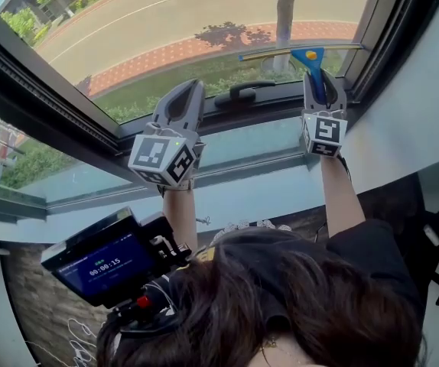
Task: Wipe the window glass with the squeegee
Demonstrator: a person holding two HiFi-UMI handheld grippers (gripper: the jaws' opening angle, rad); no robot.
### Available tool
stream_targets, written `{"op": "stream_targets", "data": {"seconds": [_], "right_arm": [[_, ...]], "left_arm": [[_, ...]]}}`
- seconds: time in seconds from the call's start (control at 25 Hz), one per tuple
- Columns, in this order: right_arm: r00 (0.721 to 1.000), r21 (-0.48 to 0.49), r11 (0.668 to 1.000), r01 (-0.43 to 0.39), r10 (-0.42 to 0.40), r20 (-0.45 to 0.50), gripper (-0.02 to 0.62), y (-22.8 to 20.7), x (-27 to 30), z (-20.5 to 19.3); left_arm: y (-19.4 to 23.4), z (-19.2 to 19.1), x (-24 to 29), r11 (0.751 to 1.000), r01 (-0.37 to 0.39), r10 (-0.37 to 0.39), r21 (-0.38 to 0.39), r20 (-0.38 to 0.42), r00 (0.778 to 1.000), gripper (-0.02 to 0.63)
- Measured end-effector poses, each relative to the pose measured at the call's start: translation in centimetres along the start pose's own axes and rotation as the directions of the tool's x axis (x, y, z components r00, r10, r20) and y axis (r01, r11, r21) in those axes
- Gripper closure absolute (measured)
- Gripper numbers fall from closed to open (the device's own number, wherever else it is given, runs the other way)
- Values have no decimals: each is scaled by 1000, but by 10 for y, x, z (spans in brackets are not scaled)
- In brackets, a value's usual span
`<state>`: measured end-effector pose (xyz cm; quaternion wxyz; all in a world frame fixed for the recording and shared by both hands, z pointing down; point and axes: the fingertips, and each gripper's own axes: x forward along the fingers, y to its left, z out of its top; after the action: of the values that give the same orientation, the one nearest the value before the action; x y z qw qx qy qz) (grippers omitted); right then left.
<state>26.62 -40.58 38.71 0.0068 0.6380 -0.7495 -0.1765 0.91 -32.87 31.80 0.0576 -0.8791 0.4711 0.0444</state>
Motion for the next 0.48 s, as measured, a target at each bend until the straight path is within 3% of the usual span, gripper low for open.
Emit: {"op": "stream_targets", "data": {"seconds": [0.48], "right_arm": [[999, 13, 1000, -9, 9, -45, 456, 10, -6, -23]], "left_arm": [[1, -5, -2, 1000, -2, 2, -2, -12, 1000, 604]]}}
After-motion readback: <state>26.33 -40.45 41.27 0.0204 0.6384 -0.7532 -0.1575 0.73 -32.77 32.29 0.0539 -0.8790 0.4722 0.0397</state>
